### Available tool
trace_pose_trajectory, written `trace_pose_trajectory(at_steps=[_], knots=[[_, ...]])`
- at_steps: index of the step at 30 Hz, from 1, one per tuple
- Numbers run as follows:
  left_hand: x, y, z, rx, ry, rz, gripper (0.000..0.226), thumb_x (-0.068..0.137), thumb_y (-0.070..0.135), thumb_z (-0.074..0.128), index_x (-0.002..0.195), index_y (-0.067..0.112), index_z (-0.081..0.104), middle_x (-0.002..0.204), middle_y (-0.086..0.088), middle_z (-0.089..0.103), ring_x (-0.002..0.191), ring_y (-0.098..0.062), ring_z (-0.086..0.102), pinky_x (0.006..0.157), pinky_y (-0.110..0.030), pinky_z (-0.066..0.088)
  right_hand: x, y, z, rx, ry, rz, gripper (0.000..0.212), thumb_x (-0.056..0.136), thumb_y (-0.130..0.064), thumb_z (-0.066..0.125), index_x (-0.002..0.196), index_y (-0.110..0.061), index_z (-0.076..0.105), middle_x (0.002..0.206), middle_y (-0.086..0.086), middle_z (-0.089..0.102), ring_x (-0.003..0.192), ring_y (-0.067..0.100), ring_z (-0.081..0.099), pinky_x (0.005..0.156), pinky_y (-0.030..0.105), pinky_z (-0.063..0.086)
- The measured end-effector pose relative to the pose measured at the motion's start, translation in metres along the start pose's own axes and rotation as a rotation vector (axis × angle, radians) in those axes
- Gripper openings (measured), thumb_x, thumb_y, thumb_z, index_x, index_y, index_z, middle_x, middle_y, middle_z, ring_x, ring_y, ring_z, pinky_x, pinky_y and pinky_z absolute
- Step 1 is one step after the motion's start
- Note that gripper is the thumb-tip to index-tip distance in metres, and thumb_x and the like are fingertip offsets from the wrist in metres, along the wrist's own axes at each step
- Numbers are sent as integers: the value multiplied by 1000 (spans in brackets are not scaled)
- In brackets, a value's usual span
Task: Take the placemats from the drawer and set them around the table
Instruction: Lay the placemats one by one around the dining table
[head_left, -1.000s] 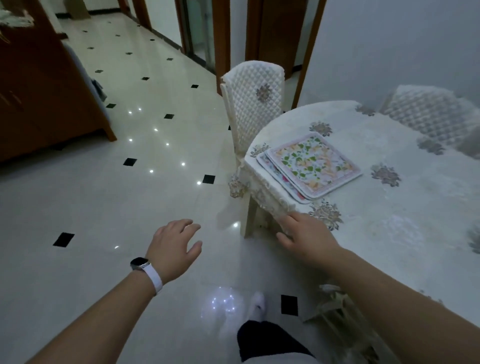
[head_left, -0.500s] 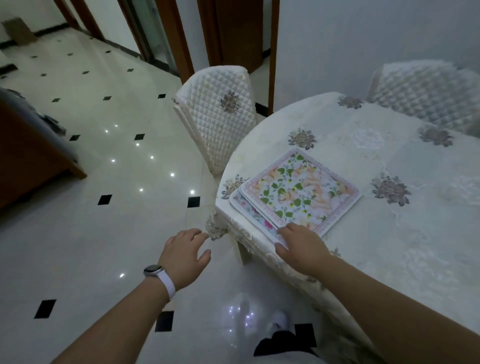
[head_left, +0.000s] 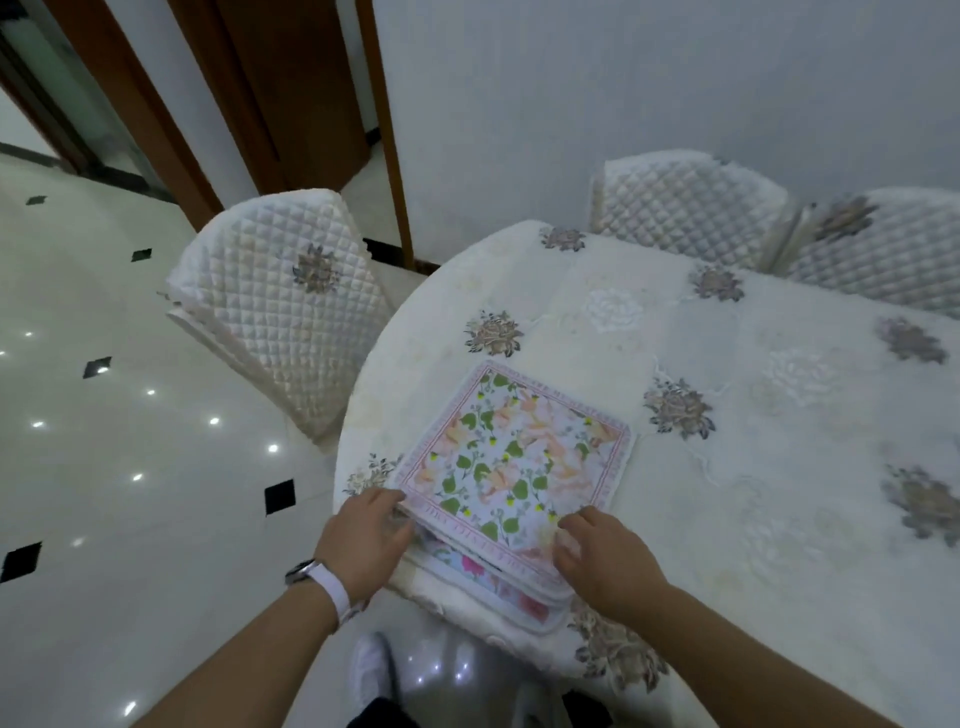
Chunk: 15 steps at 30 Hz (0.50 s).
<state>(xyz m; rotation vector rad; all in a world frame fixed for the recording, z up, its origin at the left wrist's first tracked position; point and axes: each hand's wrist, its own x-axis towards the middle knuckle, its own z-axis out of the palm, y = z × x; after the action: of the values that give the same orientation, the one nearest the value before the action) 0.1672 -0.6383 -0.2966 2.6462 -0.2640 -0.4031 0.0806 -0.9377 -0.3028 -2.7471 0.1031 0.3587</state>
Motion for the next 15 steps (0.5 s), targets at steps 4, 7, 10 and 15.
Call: trace_pose_trajectory(at_steps=[4,7,10,15], knots=[[53,-8,-3,-147,-94,-5,60,78,57,45,119,17,63,113,1,59,106,-23,57,91,-38,47,7,-4,-2,53,19,197,41,96,-43,46,131,-23,54,126,-2,54,113,20,54,90,32,46],[84,-14,-11,-287,-178,-23,30,86,41,62,111,24,62,107,10,63,95,-18,63,83,-42,54,13,-17,2,195,52,444,42,95,-37,50,133,-19,54,131,1,51,117,21,53,94,33,46],[105,-15,-14,-397,-242,14,16,88,33,63,104,31,60,103,10,69,85,-8,66,75,-37,56,19,-38,13,340,174,665,42,93,-30,53,133,-16,53,133,5,48,116,23,52,93,31,43],[145,-12,-12,-461,-305,3,30,95,25,56,124,17,53,112,-3,66,93,-19,62,77,-31,50,36,-68,24,583,235,921,47,83,-31,53,125,-11,53,121,13,57,102,28,58,91,38,50]])
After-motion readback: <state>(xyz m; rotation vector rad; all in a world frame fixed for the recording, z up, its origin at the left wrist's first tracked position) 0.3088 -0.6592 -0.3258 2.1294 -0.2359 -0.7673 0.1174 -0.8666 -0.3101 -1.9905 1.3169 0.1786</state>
